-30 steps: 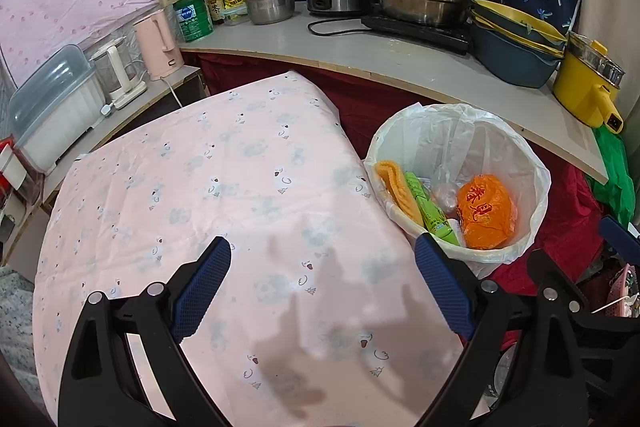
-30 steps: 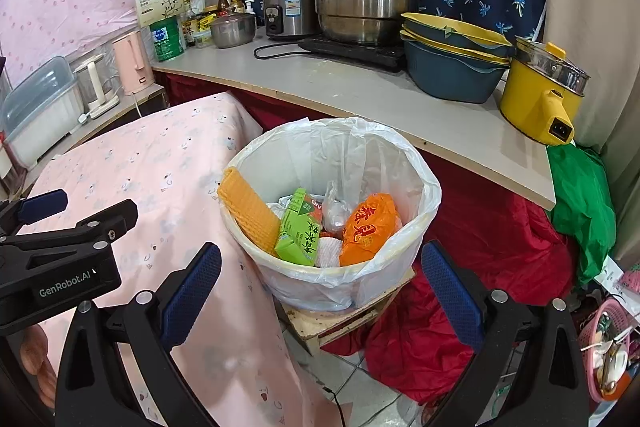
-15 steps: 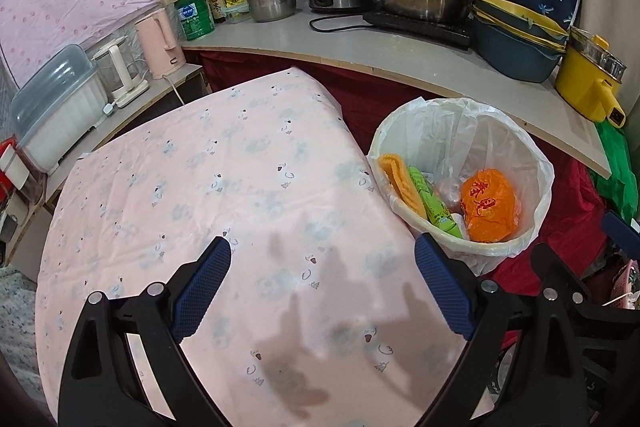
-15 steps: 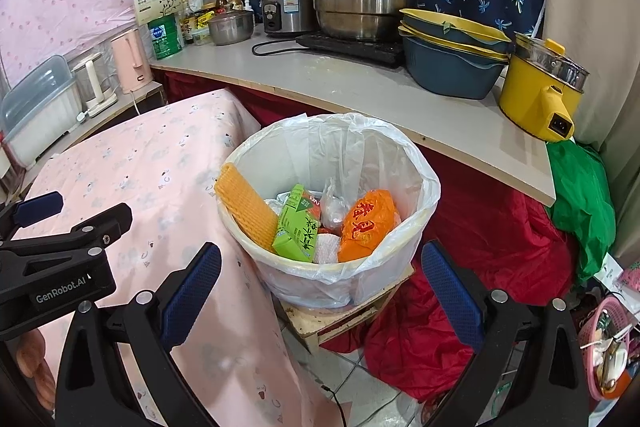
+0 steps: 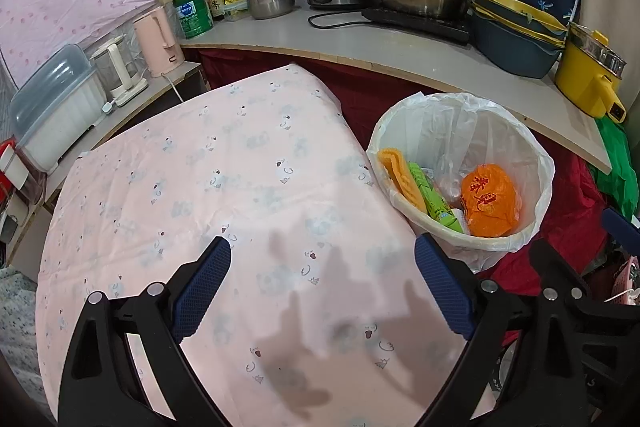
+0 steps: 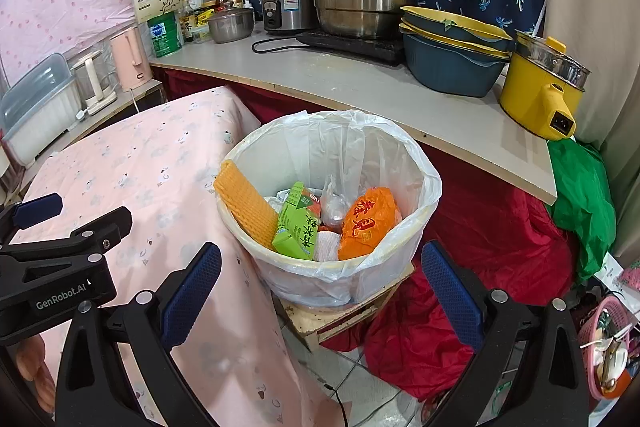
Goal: Collect trash
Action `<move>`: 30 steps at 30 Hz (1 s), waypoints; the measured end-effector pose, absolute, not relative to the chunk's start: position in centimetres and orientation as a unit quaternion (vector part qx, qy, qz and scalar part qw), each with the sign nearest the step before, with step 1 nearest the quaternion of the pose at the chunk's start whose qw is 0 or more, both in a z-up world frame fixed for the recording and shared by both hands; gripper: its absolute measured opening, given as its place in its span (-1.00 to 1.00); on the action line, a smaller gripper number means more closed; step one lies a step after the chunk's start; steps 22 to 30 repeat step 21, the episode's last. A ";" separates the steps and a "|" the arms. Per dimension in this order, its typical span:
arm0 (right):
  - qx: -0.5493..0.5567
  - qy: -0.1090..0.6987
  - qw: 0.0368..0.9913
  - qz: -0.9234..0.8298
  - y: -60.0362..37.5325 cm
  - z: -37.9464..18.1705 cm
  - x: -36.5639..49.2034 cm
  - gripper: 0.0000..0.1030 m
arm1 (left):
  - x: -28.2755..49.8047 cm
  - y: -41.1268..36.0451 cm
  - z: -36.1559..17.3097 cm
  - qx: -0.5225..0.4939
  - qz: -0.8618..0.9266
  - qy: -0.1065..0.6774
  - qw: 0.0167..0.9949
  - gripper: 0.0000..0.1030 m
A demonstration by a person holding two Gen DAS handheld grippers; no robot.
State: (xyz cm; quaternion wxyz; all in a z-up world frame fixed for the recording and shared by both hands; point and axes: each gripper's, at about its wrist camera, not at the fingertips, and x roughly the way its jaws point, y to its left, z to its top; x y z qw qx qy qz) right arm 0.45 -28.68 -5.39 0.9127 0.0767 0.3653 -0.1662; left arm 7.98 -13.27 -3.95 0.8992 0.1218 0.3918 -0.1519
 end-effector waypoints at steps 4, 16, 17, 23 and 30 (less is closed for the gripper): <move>0.077 0.365 0.913 -0.167 -28.6 -5.3 0.5 0.88 | 8.0 -13.2 -4.0 0.121 -0.152 0.393 0.899 0.72; 0.077 0.365 0.913 -0.167 -28.6 -5.3 0.5 0.88 | 7.9 -13.1 -4.4 0.118 -0.150 0.397 0.898 0.72; 0.077 0.365 0.913 -0.167 -28.6 -5.3 0.5 0.88 | 7.9 -13.0 -4.4 0.117 -0.150 0.398 0.897 0.72; 0.077 0.365 0.913 -0.167 -28.6 -5.3 0.5 0.88 | 8.1 -13.1 -4.5 0.117 -0.153 0.404 0.894 0.72; 0.077 0.365 0.913 -0.167 -28.6 -5.3 0.5 0.88 | 8.1 -13.1 -4.5 0.117 -0.153 0.404 0.894 0.72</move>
